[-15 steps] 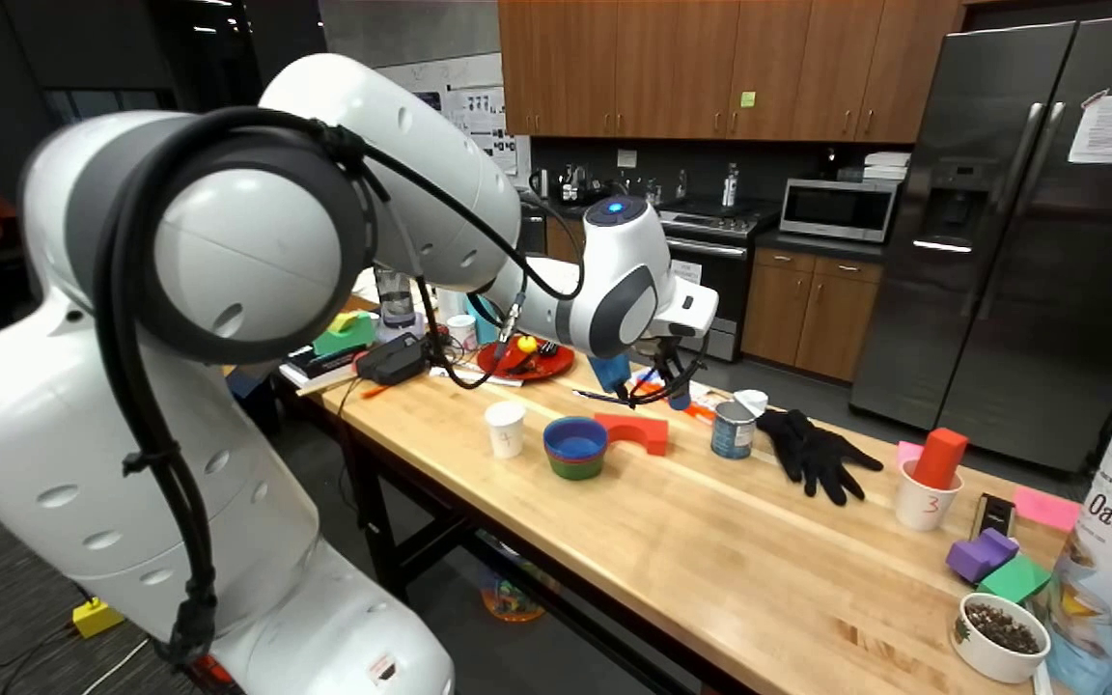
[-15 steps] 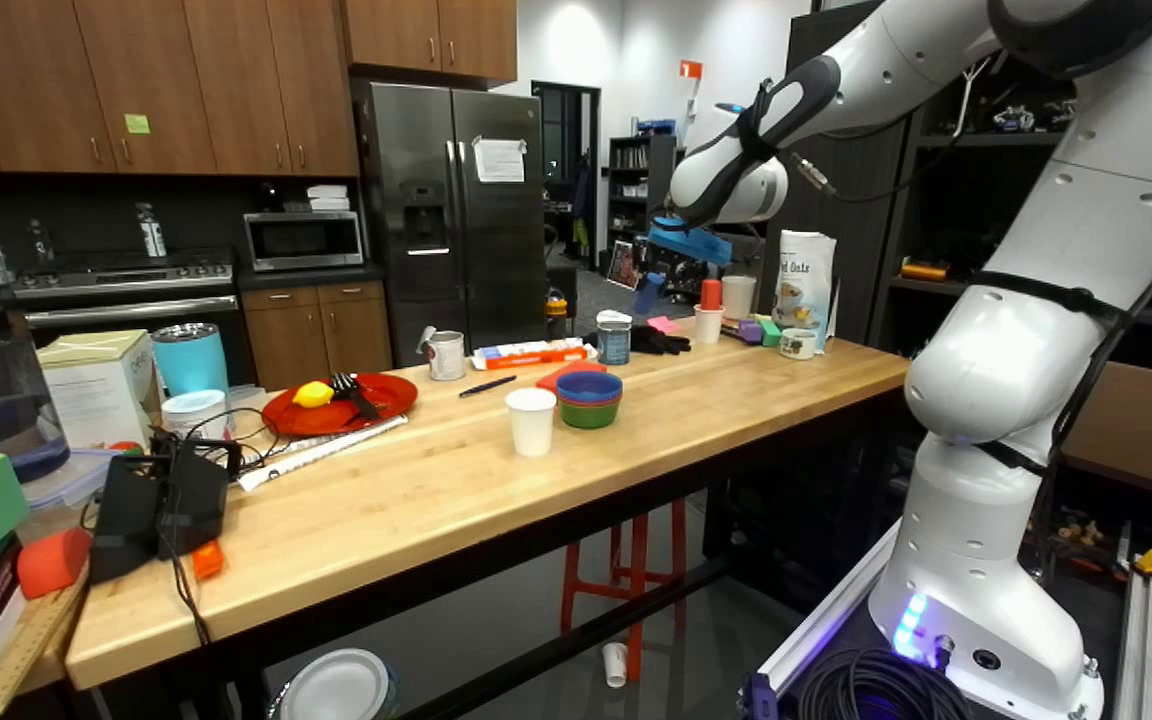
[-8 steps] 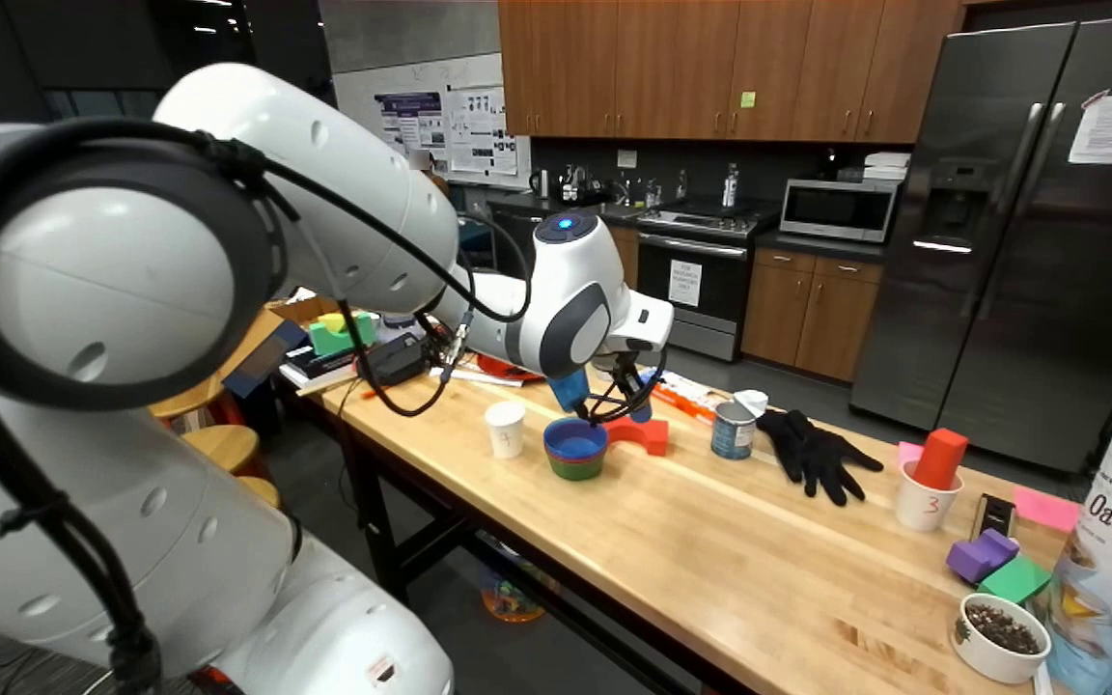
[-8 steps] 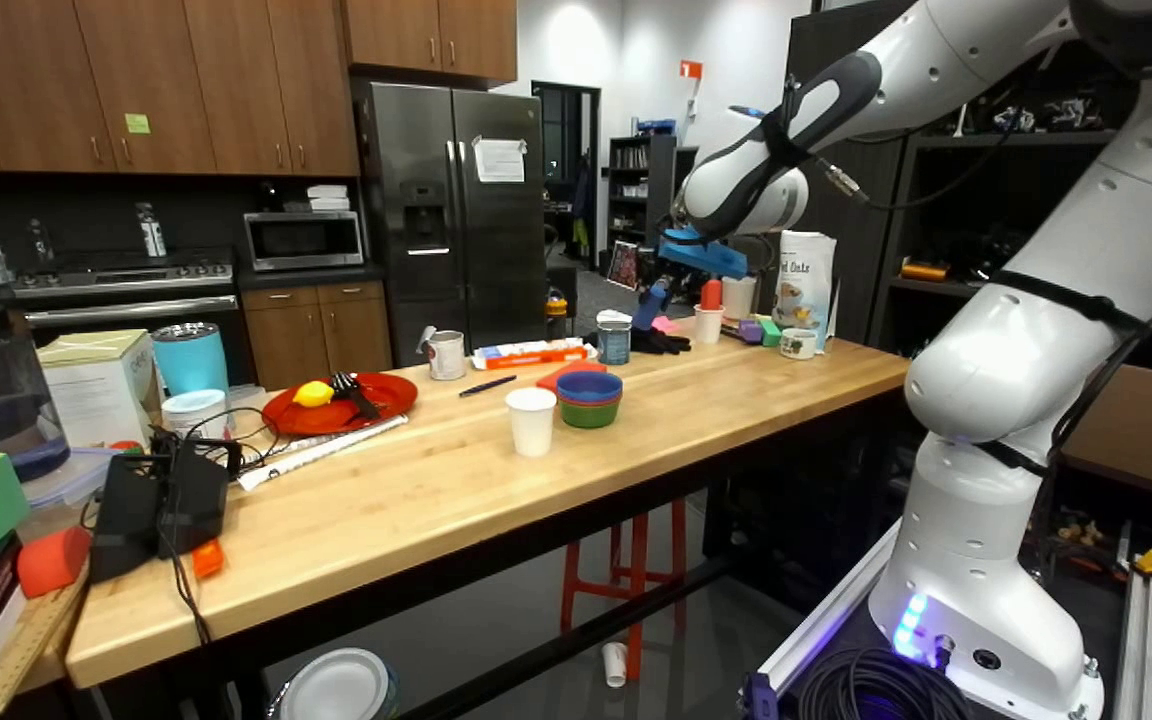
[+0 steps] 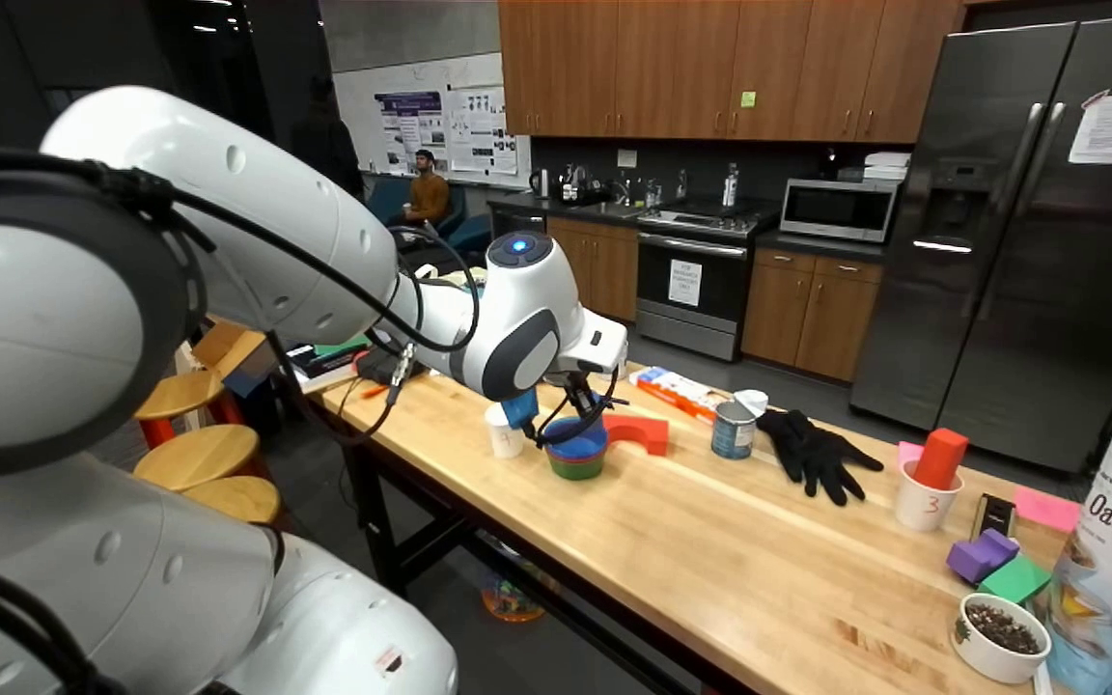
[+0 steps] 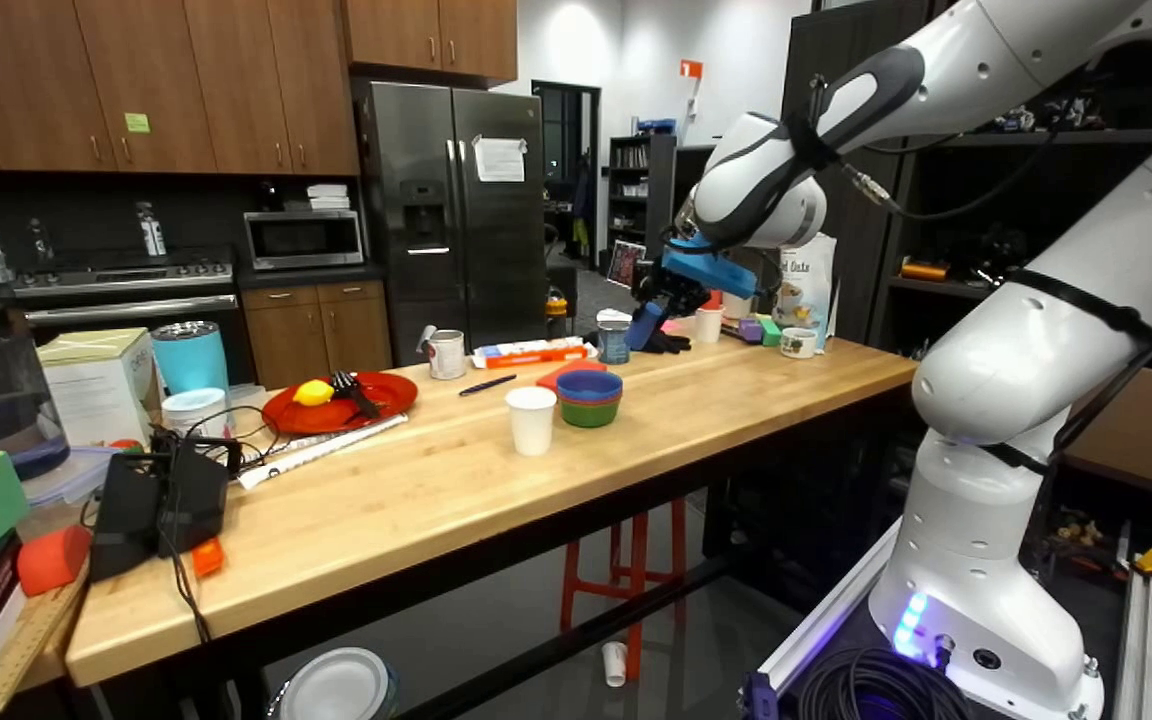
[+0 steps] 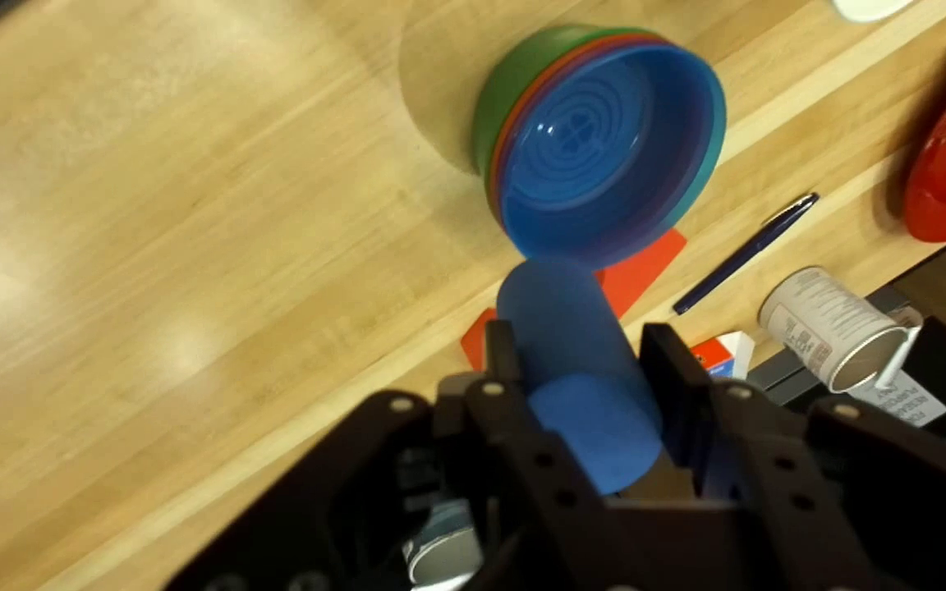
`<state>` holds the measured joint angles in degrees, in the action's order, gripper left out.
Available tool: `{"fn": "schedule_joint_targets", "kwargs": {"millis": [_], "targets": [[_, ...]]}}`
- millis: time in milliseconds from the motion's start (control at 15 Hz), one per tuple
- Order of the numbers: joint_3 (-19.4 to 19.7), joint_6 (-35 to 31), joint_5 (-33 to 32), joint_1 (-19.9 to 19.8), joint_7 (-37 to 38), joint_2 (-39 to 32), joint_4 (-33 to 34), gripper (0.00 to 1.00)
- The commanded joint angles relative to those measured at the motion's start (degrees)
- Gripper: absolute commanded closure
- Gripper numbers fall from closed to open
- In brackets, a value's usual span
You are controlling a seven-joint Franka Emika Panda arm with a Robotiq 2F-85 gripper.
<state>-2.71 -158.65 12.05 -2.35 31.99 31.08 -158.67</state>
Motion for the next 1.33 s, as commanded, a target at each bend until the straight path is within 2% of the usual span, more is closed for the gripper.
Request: {"fn": "schedule_joint_targets", "kwargs": {"millis": [0,200,400,867,1267], "targets": [[1.45,-2.57,6.92,4.27,-3.23,-1.37,-0.42,0.84],[2.20,-3.83,10.41,5.65,-5.02,-2.14,-0.59,0.84],[4.56,-3.22,13.93,7.45,-8.34,-3.49,-0.59,0.84],[9.02,-4.99,19.60,8.30,-14.15,-8.27,1.24,0.84],[19.47,-7.49,31.01,18.78,-29.19,-10.43,5.34,0.84]]}}
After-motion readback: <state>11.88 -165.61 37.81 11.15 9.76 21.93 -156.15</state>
